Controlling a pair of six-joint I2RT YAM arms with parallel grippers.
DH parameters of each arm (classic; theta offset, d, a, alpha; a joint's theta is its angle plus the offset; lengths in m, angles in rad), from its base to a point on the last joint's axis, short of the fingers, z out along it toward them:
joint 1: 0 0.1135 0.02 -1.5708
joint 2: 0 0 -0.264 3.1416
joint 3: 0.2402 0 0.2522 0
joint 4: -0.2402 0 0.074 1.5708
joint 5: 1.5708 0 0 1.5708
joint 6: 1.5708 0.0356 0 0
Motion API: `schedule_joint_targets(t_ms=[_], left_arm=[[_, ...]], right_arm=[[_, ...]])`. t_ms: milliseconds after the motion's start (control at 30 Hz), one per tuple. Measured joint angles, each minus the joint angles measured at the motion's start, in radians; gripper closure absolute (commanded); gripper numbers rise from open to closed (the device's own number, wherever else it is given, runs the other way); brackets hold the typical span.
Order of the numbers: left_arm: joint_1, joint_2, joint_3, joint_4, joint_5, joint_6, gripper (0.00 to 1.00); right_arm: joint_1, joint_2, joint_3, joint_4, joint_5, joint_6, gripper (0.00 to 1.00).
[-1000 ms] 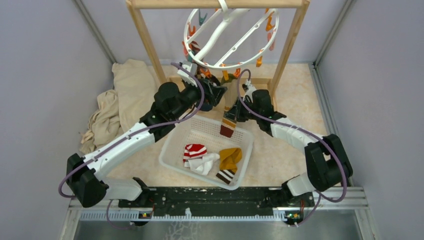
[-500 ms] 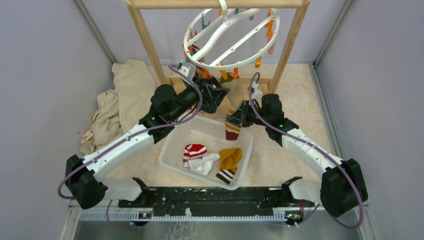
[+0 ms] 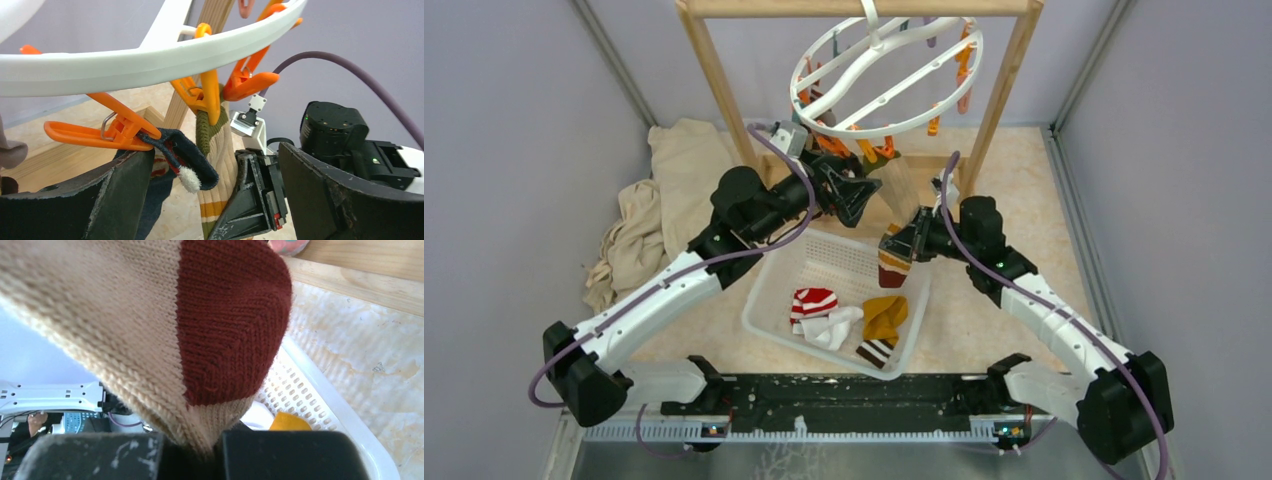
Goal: Remove the socks clipped to the hanger
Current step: Remove the sock from the hanger.
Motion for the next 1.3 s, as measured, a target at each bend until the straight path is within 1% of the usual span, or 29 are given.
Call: schedule_joint_targets(t_ms=[233, 367, 533, 867, 1067, 1300], left_arm=[[0.0, -0.073, -0.002, -0.051, 0.03, -0.017, 0.01], [0.0, -0.087, 0.0, -0.072, 0.037, -0.019, 0.01], [0.0, -0.069, 0.008, -0.111, 0.048, -0.018, 0.01], [0.0, -0.005, 0.057, -0.136, 0.067, -0.018, 0.01], [0.0, 0.021, 0.06, -0.104, 0.077, -0.03, 0.01], [0.0, 0.073, 0.059, -0.049, 0.097, -0.073, 0.01]], right_arm=[[0.0, -0.042, 0.0, -0.019, -0.013, 0.005, 1.0], [0.0, -0.056, -0.012, -0.009, -0.021, 0.012, 1.0], [0.0, -0.057, -0.033, 0.015, -0.032, 0.025, 1.0], [0.0, -0.06, -0.04, 0.083, -0.092, 0.028, 1.0], [0.0, -0.068, -0.082, 0.134, -0.126, 0.039, 1.0], [0.0, -0.068, -0.093, 0.151, -0.158, 0.039, 1.0]])
